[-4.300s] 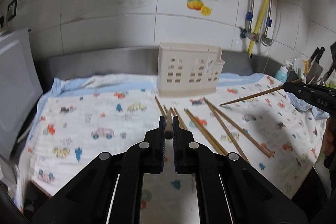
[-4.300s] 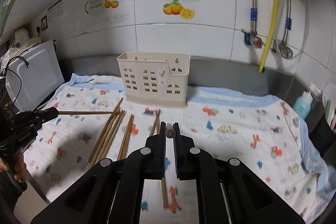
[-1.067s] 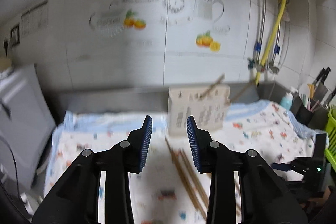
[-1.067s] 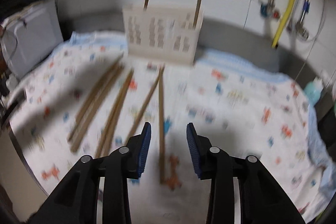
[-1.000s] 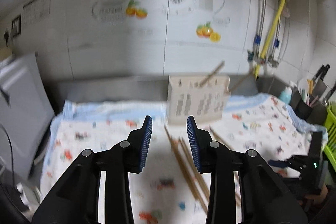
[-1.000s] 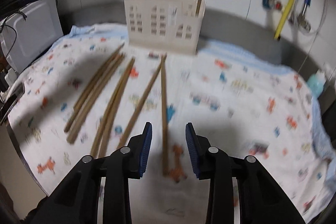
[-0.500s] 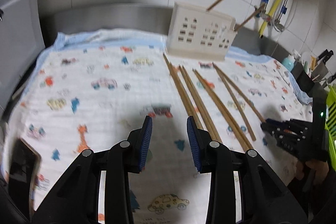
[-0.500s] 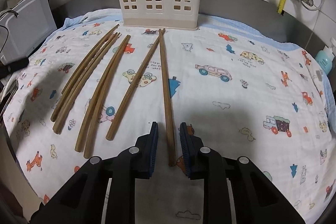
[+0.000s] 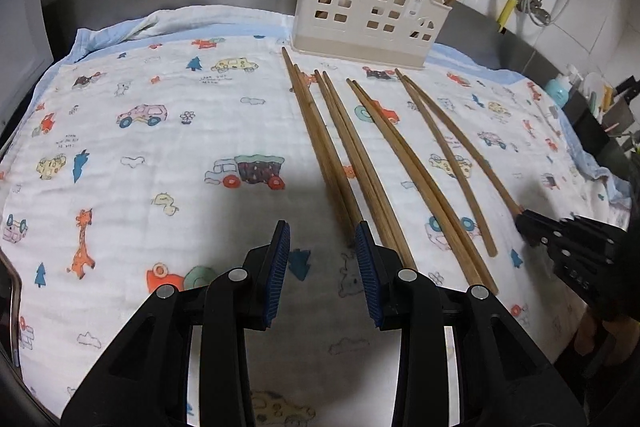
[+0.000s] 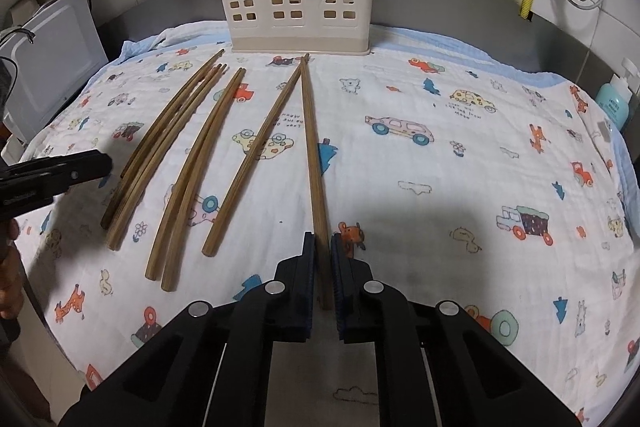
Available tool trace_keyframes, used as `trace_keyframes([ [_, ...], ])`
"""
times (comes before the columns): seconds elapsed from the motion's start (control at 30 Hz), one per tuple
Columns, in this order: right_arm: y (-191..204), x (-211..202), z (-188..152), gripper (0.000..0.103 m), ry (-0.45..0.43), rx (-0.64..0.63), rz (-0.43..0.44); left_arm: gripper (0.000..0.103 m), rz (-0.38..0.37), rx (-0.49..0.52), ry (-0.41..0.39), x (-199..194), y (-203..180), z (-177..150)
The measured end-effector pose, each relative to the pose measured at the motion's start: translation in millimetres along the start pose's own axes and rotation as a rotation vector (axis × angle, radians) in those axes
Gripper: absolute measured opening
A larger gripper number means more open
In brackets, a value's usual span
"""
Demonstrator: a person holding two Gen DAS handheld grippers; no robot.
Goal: Organize utensils
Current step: 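Move both open grippers back down to the chopsticks on the cloth, then close the left gripper on a chopstick while the right gripper grasps another chopstick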
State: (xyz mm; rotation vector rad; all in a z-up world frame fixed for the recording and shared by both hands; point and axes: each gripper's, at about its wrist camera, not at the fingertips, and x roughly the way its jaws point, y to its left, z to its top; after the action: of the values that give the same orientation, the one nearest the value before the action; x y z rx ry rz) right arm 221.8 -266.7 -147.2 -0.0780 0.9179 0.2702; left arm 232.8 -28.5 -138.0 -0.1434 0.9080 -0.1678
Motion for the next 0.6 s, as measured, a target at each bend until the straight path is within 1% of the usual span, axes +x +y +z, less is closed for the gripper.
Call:
trace_keyframes([
  [0.07, -0.9, -0.4, -1.0, 0.008, -0.005, 0.009, 0.006, 0.034, -0.011, -0.021, 0.01, 4.1, 0.5, 1.3],
  [0.13, -1.0, -0.5, -1.2, 0.008, -0.006, 0.011, 0.008, 0.033, 0.008, -0.029, 0.014, 8.4, -1.0, 2.4],
  [0.2, -1.1, -0.4, -1.5, 0.008, -0.006, 0.009, 0.008, 0.033, 0.003, -0.041, 0.022, 10.9, -0.7, 2.9],
  [0.23, -1.2, -0.4, -1.6, 0.008, -0.006, 0.01, 0.01, 0.033, 0.02, -0.041, 0.022, 12.5, -1.7, 3.0],
  [0.33, -1.0, -0.5, -2.3, 0.008, -0.008, 0.014, 0.014, 0.033, 0.033, -0.046, 0.019, 14.5, -3.9, 3.6],
  [0.5, -1.6, -0.5, -3.1, 0.008, -0.011, 0.021, 0.02, 0.034, 0.109, -0.031, 0.014, 18.1, -8.4, 7.2],
  [0.6, -2.3, -0.5, -3.4, 0.008, -0.013, 0.023, 0.021, 0.034, 0.134, -0.036, 0.003, 19.4, -5.3, 8.9],
])
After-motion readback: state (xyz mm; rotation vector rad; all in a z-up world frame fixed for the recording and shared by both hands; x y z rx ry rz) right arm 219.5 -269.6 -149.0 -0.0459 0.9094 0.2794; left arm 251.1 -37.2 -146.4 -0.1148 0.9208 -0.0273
